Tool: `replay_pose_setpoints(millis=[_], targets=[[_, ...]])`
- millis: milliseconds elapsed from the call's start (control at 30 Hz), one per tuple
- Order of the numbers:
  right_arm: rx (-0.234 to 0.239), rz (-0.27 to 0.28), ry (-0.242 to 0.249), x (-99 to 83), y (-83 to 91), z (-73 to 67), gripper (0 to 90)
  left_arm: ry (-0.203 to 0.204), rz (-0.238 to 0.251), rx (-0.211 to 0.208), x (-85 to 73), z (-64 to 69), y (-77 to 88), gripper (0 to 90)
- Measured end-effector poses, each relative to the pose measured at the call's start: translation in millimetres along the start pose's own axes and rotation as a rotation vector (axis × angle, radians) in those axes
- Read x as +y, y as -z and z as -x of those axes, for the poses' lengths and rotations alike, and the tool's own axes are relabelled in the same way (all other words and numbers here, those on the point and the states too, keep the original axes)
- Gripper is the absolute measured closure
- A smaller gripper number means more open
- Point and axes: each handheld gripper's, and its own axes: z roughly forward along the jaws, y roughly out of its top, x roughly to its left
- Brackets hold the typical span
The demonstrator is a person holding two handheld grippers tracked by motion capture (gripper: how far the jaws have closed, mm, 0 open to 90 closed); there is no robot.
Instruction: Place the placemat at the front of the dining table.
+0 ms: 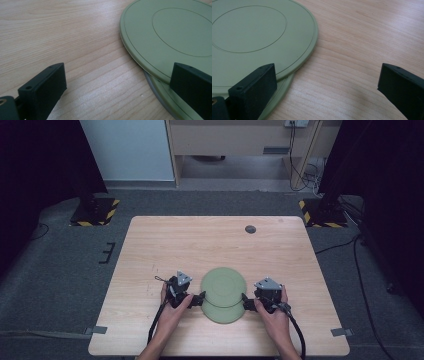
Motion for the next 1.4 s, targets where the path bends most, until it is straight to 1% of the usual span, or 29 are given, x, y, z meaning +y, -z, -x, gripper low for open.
replay_pose_setpoints(millis=[33,133,200,267,367,667,700,767,1033,1167,1200,1267,1300,1333,1367,1400], targets=[[-0.01,0.005,-0.005,0.4,-1.3,0.3,2.2,-0.006,0.0,0.005,1.5,0.3,-0.8,0.0],[-0.007,0.003,-0.016,0.3,-1.0,1.1,4.0,-0.002,0.002,0.005,1.1,0.2,-0.8,0.1],[-0.005,0.001,-0.014,0.2,-0.3,0.9,4.4,0.001,0.003,0.005,0.2,0.6,0.0,0.8],[0.009,-0.004,-0.011,-0.7,2.9,0.1,4.3,-0.008,-0.005,0.006,-2.0,1.9,0.8,2.5],[0.014,-0.006,-0.003,-1.1,3.8,-1.1,4.4,-0.013,-0.004,0.009,-2.3,2.6,1.1,2.4],[0.009,0.003,-0.01,0.0,-1.0,-0.9,2.1,-0.002,-0.008,0.016,0.6,0.9,-2.5,0.1],[0.008,0.003,-0.017,0.2,-1.7,-0.4,2.1,-0.002,-0.009,0.016,1.4,0.4,-3.3,0.1],[0.006,0.005,-0.015,0.4,-2.1,-0.3,2.1,0.004,-0.009,0.016,2.2,-0.2,-4.4,0.1],[0.005,0.005,-0.013,0.6,-2.8,0.3,2.0,0.004,-0.01,0.017,2.7,-0.2,-4.4,0.6],[0.014,-0.009,-0.007,1.0,-0.3,2.2,3.3,0.0,-0.009,0.019,3.6,0.1,-2.6,2.1],[0.021,-0.026,-0.01,0.7,2.2,6.1,3.5,0.001,-0.006,0.018,3.9,0.0,-1.6,2.0],[0.023,-0.037,-0.008,0.5,3.2,8.0,3.4,-0.004,-0.004,0.016,4.9,-0.4,0.5,2.0],[0.028,-0.071,0.009,1.8,4.9,12.6,3.5,-0.006,0.0,0.016,6.0,-1.3,2.0,1.9],[0.028,-0.071,0.009,1.8,4.9,12.6,3.5,-0.006,0.0,0.016,6.0,-1.3,2.0,1.9],[0.031,-0.08,0.013,4.7,6.6,16.6,3.6,-0.008,-0.004,0.018,7.1,-2.6,2.2,1.9],[0.039,-0.08,0.007,6.9,7.2,19.0,3.6,-0.008,-0.004,0.018,7.1,-2.6,2.2,1.9]])
